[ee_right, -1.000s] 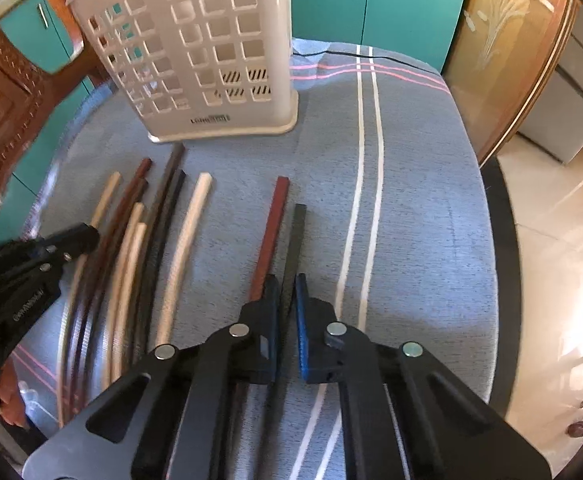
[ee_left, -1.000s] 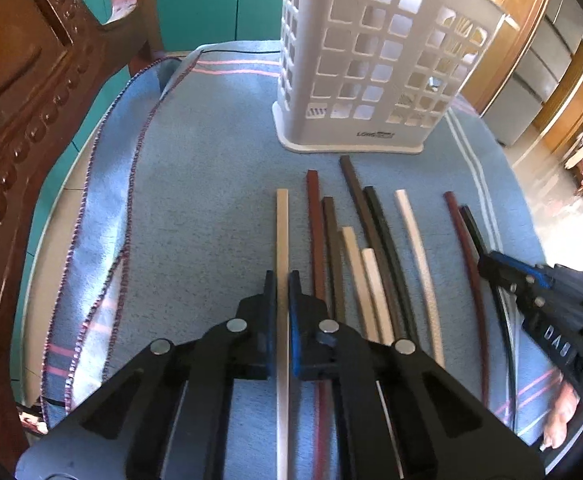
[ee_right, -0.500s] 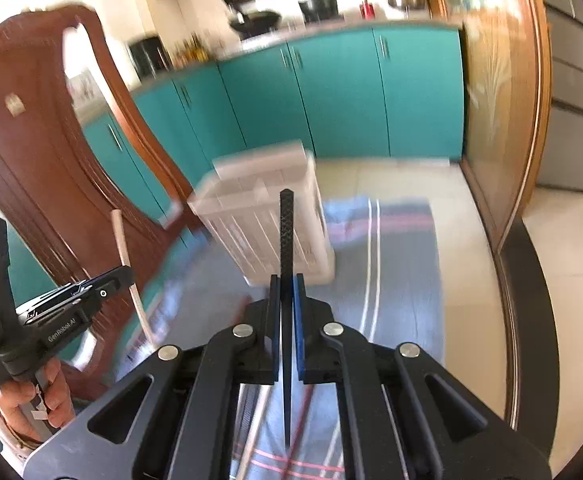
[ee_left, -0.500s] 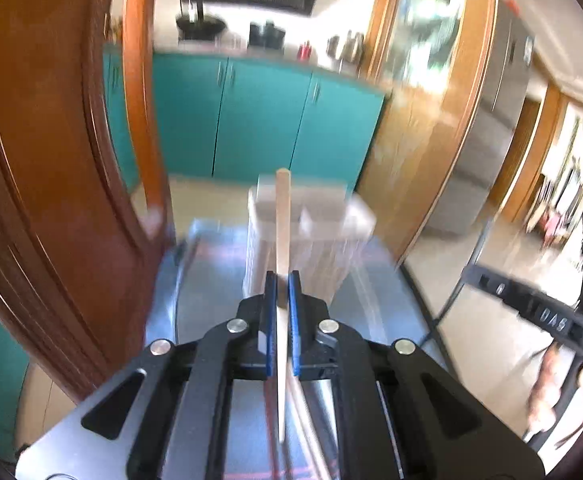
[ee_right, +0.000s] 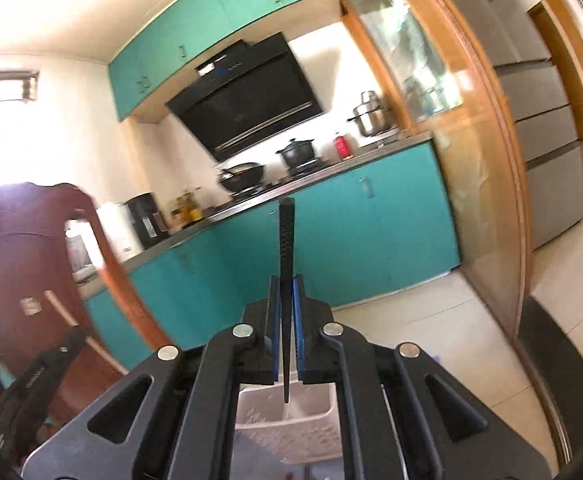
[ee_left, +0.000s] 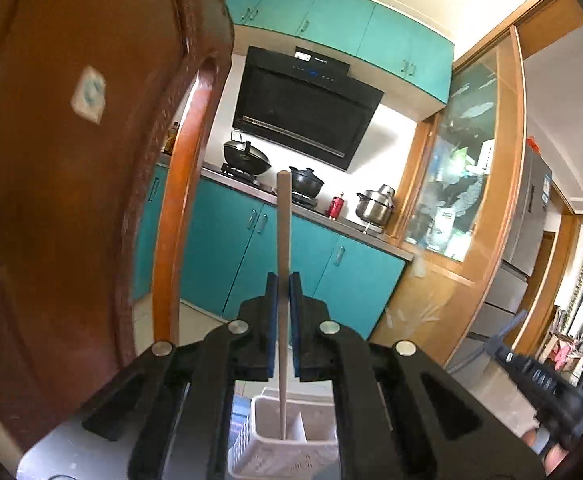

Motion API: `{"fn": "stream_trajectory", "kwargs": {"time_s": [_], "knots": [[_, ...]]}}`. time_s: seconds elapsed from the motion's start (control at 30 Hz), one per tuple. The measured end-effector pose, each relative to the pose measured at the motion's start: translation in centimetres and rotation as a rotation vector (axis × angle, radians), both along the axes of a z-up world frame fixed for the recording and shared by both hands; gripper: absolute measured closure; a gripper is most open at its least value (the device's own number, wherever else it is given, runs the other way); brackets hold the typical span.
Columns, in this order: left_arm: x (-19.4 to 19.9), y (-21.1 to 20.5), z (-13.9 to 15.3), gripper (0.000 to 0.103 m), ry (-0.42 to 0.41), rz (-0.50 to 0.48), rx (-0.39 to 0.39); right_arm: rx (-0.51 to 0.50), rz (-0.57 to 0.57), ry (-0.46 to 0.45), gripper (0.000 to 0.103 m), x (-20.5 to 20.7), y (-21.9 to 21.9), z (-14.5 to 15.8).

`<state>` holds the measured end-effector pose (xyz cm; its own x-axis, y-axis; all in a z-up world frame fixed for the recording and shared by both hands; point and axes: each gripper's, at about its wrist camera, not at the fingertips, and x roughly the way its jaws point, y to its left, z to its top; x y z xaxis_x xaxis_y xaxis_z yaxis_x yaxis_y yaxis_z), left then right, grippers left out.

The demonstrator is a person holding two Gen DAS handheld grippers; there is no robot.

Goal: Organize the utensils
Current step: 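Open both tools over the white caddy to drop the chopsticks in, then move both tools back down to the remaining chopsticks on the cloth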

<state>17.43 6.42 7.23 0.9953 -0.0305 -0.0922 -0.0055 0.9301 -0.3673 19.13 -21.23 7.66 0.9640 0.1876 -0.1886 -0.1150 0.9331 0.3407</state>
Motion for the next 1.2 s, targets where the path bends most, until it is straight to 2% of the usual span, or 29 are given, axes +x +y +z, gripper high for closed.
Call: {"fn": "stream_trajectory", "kwargs": {"time_s": [0.1,0.3,0.53,0.6,0.67,0.87,0.93,0.97,1.0,1.03,1.07,1.1,1.13,1.17,1.2], "knots": [[2.0,-0.6,-1.6,0.096,0.013,0.018,0.011,-0.023,0.018,0.069,0.096,2.0,0.7,-2.2],[5.8,-2.0,-5.4,0.096,0.146,0.012,0.07,-0.083,0.054,0.133,0.096,3.4,2.2,-5.2],[6.4,-3.2,-6.9,0.096,0.213,-0.008,0.116,-0.113,0.066,0.189,0.095,3.4,2.7,-7.0],[5.8,-3.3,-6.9,0.092,0.214,-0.012,0.118,-0.107,0.062,0.179,0.083,2.6,2.1,-6.7],[5.2,-3.3,-7.0,0.089,0.21,-0.017,0.123,-0.088,0.042,0.148,0.06,1.5,1.3,-6.1],[1.4,-2.8,-7.7,0.071,0.187,0.008,0.147,-0.034,-0.007,0.075,0.051,-2.7,-1.8,-4.3],[0.2,-2.8,-8.5,0.071,0.195,0.044,0.164,-0.036,-0.035,0.068,0.051,-4.0,-2.6,-5.0],[-0.3,-2.8,-9.5,0.071,0.228,0.04,0.185,-0.044,-0.055,0.076,0.051,-4.5,-3.0,-6.0],[-0.3,-3.2,-10.7,0.071,0.283,0.021,0.218,-0.059,-0.064,0.098,0.051,-4.7,-3.3,-7.4],[0.0,-3.6,-11.7,0.071,0.329,0.007,0.247,-0.094,-0.059,0.169,0.051,-4.0,-3.3,-9.5],[0.6,-4.1,-13.6,0.071,0.416,-0.019,0.288,-0.124,-0.05,0.256,0.051,-3.0,-3.1,-11.2],[1.0,-4.3,-14.8,0.071,0.47,-0.042,0.297,-0.143,-0.026,0.387,0.051,-1.4,-2.8,-13.5],[2.0,-4.6,-16.9,0.072,0.577,-0.097,0.293,-0.141,0.003,0.467,0.054,-0.4,-2.6,-14.9],[2.5,-4.6,-18.2,0.074,0.645,-0.133,0.273,-0.136,0.064,0.57,0.058,0.9,-1.8,-16.9],[3.1,-4.6,-19.7,0.074,0.724,-0.174,0.235,-0.15,0.101,0.627,0.058,1.5,-1.0,-18.1]]}}
